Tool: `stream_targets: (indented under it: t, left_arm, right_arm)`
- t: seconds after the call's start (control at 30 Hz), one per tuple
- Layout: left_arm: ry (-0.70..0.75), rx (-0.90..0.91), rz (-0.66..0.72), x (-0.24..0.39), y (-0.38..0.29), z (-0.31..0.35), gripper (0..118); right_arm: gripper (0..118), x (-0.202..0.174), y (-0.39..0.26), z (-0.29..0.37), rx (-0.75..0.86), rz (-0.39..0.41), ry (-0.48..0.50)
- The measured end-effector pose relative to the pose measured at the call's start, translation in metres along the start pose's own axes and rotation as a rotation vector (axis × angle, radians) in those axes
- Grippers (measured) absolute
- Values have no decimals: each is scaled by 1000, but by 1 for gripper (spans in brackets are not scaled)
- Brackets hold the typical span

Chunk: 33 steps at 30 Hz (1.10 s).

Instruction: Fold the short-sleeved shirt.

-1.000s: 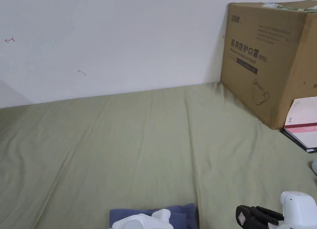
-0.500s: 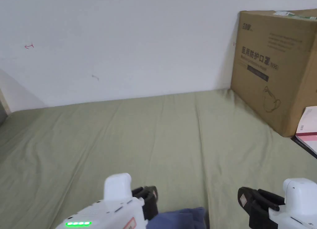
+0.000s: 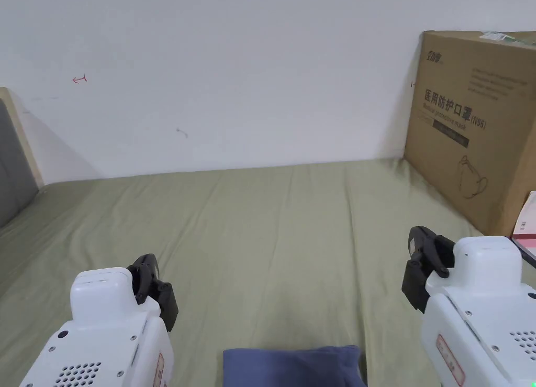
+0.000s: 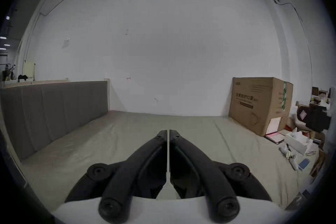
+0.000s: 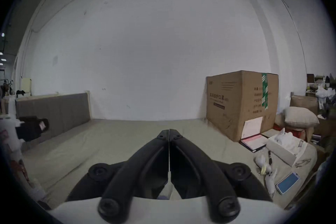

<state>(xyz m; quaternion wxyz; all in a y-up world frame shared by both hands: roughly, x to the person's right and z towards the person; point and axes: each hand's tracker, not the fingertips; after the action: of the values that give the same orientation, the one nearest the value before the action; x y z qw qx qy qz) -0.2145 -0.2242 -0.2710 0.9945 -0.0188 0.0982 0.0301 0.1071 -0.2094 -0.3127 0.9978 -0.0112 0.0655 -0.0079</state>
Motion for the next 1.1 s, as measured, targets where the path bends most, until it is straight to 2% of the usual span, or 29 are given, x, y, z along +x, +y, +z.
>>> stream_targets:
  t: [0.17, 0.27, 0.33, 0.4, 0.5, 0.53, 0.57, 0.6, 0.63, 0.67, 0.73, 0.77, 0.8, 0.83, 0.87, 0.9, 0.93, 0.97, 1.0, 1.03, 1.07, 1.1]
  left_arm:
    - [-17, 5, -27, 5, -1, 4, 2]
    - [-45, -14, -46, 5, 0, 5, 2]
    - [-63, -13, -44, 0, 0, 7, 2]
    - [-68, -24, -20, -6, -1, 11, 2]
    - [-71, -60, 36, -17, -8, 12, 2]
    - [-65, -75, 37, -21, -10, 12, 2]
    - [-63, -97, 39, -24, -14, 10, 2]
    - [-75, -130, 47, -29, -18, 7, 2]
    - [-100, -175, 59, -33, -22, 4, 2]
    - [-137, -232, 82, -40, -28, -1, 2]
    - [-259, -370, 195, -56, -43, -16, 2]
    - [-339, -470, 286, -66, -53, -26, 2]
    - [-404, -572, 380, -76, -67, -37, 2]
    - [-481, -683, 495, -85, -84, -48, 2]
    - [-543, -764, 612, -93, -100, -56, 3]
    - [-590, -833, 744, -99, -119, -63, 7]
    - [-615, -874, 849, -105, -137, -69, 22]
    - [-623, -900, 894, -109, -151, -75, 41]
    - [-634, -924, 913, -111, -162, -80, 73]
    - [-649, -938, 899, -113, -176, -84, 111]
    - [-673, -963, 889, -108, -182, -88, 118]
    - [-724, -982, 906, -105, -194, -96, 117]
  right_arm:
    - [0, 5, -5, -3, -30, -47, -5]
    - [0, 9, -6, -5, -84, -78, 84]
    - [0, 10, -16, -16, -232, -121, 231]
    - [0, 5, -38, -35, -469, -185, 364]
    - [0, -14, -93, -59, -828, -158, 389]
    - [0, -18, -113, -67, -920, -187, 403]
    - [0, -18, -130, -73, -1003, -253, 426]
    - [0, -16, -143, -77, -1048, -322, 426]
    - [0, -15, -154, -80, -1068, -329, 409]
    - [0, -14, -162, -82, -1090, -297, 374]
    - [0, -10, -177, -91, -1139, -225, 314]
    - [0, -5, -182, -94, -1132, -265, 330]
    - [0, -2, -183, -93, -1128, -340, 349]
    - [0, -1, -183, -94, -1125, -362, 337]
    - [0, -1, -183, -96, -1131, -350, 336]
    - [0, -3, -184, -96, -1132, -341, 338]
    - [0, -3, -181, -92, -1126, -327, 343]
    - [0, -3, -181, -91, -1117, -311, 350]
    - [0, -3, -182, -90, -1111, -303, 356]
    - [0, -2, -182, -89, -1106, -302, 358]
    - [0, -1, -183, -86, -1101, -308, 359]
    - [0, 0, -184, -86, -1099, -323, 360]
